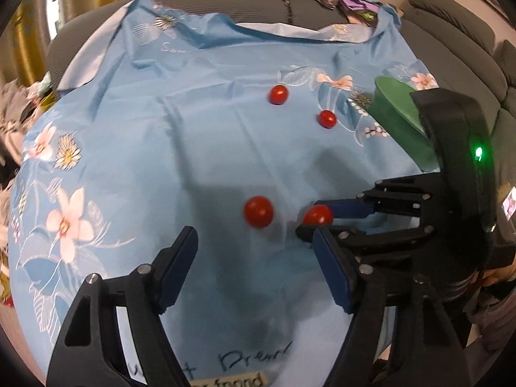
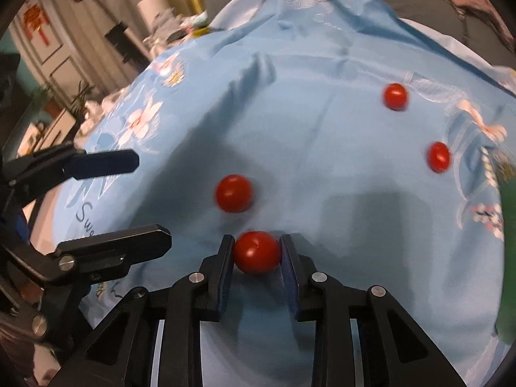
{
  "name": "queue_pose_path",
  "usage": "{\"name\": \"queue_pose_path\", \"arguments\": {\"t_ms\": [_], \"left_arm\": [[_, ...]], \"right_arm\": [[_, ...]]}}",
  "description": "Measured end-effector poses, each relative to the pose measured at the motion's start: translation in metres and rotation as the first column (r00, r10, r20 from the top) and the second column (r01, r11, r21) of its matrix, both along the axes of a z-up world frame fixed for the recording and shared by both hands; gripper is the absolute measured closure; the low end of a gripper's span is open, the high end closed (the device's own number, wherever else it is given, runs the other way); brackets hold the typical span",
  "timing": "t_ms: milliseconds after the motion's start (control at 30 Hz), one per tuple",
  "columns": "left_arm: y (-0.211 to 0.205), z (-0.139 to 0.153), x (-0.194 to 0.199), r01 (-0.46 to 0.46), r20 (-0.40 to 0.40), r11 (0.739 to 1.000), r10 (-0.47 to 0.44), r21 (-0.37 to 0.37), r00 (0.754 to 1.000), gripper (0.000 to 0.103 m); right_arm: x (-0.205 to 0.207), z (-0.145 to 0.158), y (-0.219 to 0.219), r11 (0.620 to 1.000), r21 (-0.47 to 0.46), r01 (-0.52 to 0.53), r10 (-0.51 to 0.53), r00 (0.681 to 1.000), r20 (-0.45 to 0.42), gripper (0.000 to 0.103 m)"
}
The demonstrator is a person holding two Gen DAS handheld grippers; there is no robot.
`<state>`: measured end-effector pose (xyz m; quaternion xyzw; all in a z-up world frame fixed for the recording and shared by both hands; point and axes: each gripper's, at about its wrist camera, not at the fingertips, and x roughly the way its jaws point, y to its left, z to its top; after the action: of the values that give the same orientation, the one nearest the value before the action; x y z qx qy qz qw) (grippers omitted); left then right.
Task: Organize fruits
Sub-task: 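Grasp a red cherry tomato with the left gripper, then carry the cherry tomato into the green bowl and open the left gripper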
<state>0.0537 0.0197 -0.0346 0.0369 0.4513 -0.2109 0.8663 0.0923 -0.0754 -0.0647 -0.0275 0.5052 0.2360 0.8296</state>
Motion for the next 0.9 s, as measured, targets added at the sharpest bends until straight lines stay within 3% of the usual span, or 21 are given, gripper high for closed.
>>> {"name": "queue_pose_path", "arguments": {"t_ms": [133, 233, 333, 367, 600, 900], "left_arm": [[-0.016, -0.011, 0.014, 0.025, -0.029, 1.000, -0.024, 0.016, 0.999, 0.040], [-0.028, -0.024, 0.027, 0.022, -0.062, 0.999, -0.019, 0.046, 0.998, 0.052], [-0.035, -0.035, 0.037, -0.002, -0.070, 0.996, 0.009, 0.095, 0.998, 0.056], [-0.035, -0.037, 0.039, -0.009, -0.075, 0.995, 0.016, 0.101, 0.997, 0.062], [-0.029, -0.043, 0.045, -0.052, -0.063, 0.991, 0.060, 0.121, 0.996, 0.077], [-0.022, -0.036, 0.036, -0.073, -0.099, 0.996, 0.078, 0.059, 0.992, 0.077]], "right_arm": [[-0.001, 0.004, -0.027, 0.998, 0.004, 0.067, -0.067, 0.998, 0.012, 0.073], [-0.003, 0.007, -0.045, 0.994, 0.019, 0.107, -0.107, 0.994, 0.019, 0.073], [-0.003, 0.008, -0.054, 0.992, 0.025, 0.124, -0.124, 0.992, 0.022, 0.073], [-0.004, 0.009, -0.057, 0.992, 0.029, 0.126, -0.127, 0.992, 0.022, 0.073], [-0.002, 0.011, -0.064, 0.990, 0.050, 0.132, -0.133, 0.991, 0.031, 0.073], [-0.008, 0.019, -0.073, 0.986, 0.070, 0.151, -0.155, 0.987, 0.054, 0.073]]}}
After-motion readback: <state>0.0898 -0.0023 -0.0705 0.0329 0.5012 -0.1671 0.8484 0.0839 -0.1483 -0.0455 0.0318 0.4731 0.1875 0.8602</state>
